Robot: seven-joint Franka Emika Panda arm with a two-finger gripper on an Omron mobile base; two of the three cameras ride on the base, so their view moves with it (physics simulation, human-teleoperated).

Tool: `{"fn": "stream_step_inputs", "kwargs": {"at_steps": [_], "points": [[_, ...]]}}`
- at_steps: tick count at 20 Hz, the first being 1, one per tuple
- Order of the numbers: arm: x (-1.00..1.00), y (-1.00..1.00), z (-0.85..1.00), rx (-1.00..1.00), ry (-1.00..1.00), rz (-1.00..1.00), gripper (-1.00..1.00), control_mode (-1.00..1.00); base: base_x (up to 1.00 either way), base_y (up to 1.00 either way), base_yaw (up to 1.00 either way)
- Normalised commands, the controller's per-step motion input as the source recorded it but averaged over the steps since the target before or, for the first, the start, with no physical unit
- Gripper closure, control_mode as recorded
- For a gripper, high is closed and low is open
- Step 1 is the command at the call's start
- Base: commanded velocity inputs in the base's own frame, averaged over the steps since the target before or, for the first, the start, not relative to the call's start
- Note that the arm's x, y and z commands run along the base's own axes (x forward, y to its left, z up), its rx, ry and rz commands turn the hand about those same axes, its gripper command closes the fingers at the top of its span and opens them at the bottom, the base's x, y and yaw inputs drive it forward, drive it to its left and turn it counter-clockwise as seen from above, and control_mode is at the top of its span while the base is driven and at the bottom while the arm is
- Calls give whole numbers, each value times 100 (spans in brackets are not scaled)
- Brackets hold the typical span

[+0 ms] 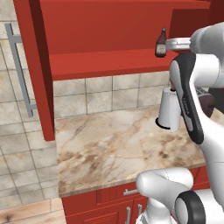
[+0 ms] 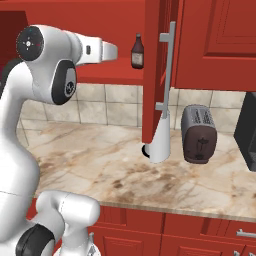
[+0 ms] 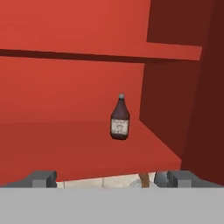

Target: Move the ketchup and ketchup from the cabinet to the dining counter.

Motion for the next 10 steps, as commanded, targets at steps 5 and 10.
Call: {"fn": "stream_step_inputs", "kwargs": {"at_steps": [5,10], "points": [[18,-14,0,7,-3,0,-100,-100,0,0,0],[8,-15,1,16,0,0,-100,-100,0,0,0]]}}
